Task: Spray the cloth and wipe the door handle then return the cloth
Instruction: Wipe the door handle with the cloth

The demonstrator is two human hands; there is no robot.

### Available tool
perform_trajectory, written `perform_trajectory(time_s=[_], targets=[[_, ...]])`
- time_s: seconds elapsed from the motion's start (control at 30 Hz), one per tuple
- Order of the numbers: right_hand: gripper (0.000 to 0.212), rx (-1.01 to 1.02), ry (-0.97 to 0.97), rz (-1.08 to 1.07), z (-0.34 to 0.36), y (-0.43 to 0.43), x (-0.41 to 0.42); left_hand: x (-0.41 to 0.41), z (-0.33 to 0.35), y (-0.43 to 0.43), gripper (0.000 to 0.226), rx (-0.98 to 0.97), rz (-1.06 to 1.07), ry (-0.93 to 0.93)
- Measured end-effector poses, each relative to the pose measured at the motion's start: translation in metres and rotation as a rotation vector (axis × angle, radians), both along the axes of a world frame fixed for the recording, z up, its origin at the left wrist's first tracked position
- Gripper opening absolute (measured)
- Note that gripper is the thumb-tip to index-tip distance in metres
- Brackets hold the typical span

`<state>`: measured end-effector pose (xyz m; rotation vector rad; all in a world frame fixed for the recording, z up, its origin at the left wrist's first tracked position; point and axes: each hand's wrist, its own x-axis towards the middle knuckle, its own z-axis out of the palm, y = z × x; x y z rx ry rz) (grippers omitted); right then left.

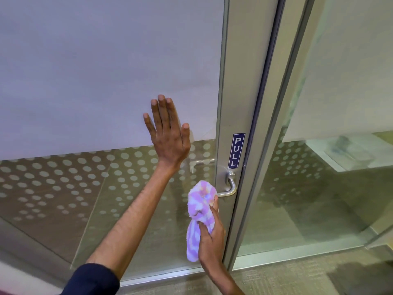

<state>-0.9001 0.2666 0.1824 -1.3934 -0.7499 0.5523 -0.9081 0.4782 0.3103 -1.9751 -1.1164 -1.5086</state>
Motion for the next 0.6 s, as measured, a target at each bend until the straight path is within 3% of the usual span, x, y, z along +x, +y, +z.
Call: perform_trajectory(time_s=[0.17,0.27,0.43,0.5,0.57,0.6], targets=[[0.015,0.146,0.265,-0.037,0.040,-0.017,0.020,-0.001,0.001,-0.004,0.063,-0.056,0.006,0.031],[0.008,0.246,0.309,-0.035,0.064,-0.018,0.039,-0.003,0.006,-0.013,0.066,-0.125,-0.011,0.027],[0.020,0.352,0.387,0.074,0.083,-0.017,0.066,-0.002,0.002,-0.054,0.065,-0.200,-0.369,-0.114],[0.039,0.353,0.418,0.105,0.085,-0.018,0.072,0.000,-0.009,-0.082,0.061,-0.263,-0.533,-0.173],[0.054,0.352,0.486,0.122,0.088,-0.019,0.076,0.000,-0.021,-0.108,0.058,-0.441,-0.636,-0.253],[0.046,0.358,0.520,0.133,0.090,-0.020,0.077,-0.001,-0.023,-0.119,0.058,-0.571,-0.683,-0.302]])
